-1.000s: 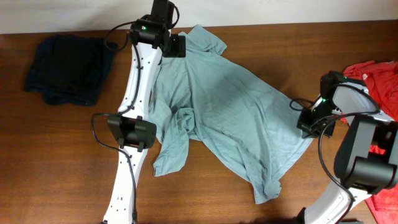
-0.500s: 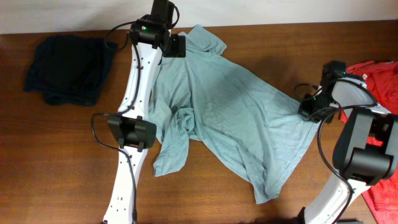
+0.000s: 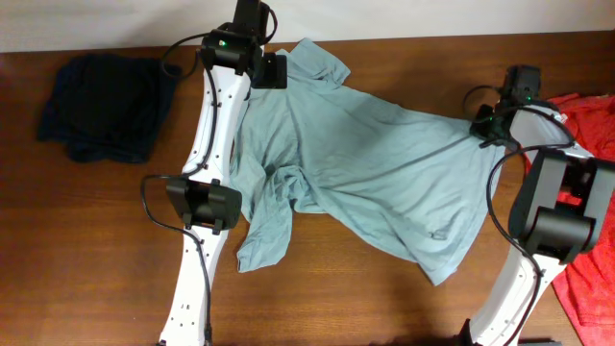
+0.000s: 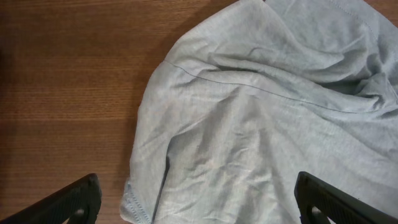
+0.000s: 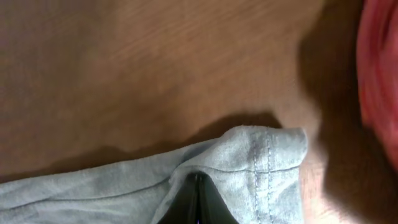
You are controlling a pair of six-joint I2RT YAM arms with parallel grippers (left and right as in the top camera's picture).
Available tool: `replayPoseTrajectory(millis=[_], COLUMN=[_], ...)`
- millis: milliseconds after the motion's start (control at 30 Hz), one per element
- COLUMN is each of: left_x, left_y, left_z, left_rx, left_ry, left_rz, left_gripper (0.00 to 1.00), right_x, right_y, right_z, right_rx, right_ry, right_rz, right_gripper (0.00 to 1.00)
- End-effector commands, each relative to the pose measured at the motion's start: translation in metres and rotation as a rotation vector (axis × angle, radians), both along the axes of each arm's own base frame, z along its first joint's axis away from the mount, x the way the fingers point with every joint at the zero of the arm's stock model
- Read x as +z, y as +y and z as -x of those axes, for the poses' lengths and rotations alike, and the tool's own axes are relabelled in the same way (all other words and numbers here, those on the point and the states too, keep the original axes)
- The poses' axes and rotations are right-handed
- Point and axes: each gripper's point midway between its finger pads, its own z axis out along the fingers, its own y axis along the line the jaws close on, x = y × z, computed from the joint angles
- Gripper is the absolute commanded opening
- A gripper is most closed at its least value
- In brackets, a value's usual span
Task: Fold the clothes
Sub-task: 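Drag the shirt's right side up-right with the right gripper to flatten it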
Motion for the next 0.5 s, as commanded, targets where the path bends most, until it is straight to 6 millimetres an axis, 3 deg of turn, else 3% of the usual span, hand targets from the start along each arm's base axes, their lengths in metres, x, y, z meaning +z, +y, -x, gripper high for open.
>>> replayPoseTrajectory(millis=[0,133,300,400,467], left_x=[0.012,0.012,0.012,0.012,0.012], left_y=[-0.002,-0.002,-0.002,0.000,0.000], left_z=[0.000,0.000,0.000,0.000,0.000], left_rx=[0.004,0.004,0.004,0.006,0.007], left_ry=[-0.020,-0.020,-0.020,-0.020,-0.020], left_rz=[0.016,0.016,0.016,0.016,0.016], left_gripper=[0.99,0.99,0.99,0.99,0.99], right_x=[-0.021,0.028,0.102,0.127,0.129], right_y=[-0.010,-0.018,-0.016,-0.004,0.001], right_z=[-0.004,-0.030,-0.041,-0.040,-0.039], right_rx=[0.055,0.108,0.117,0.146,0.157], right_ry=[0.047,0.001,-0.023,-0.038,-0.036], right_rz=[0.045,0.089,0.066,0.007,-0.018], right_gripper=[0.04,0.04,0.04,0.04,0.04])
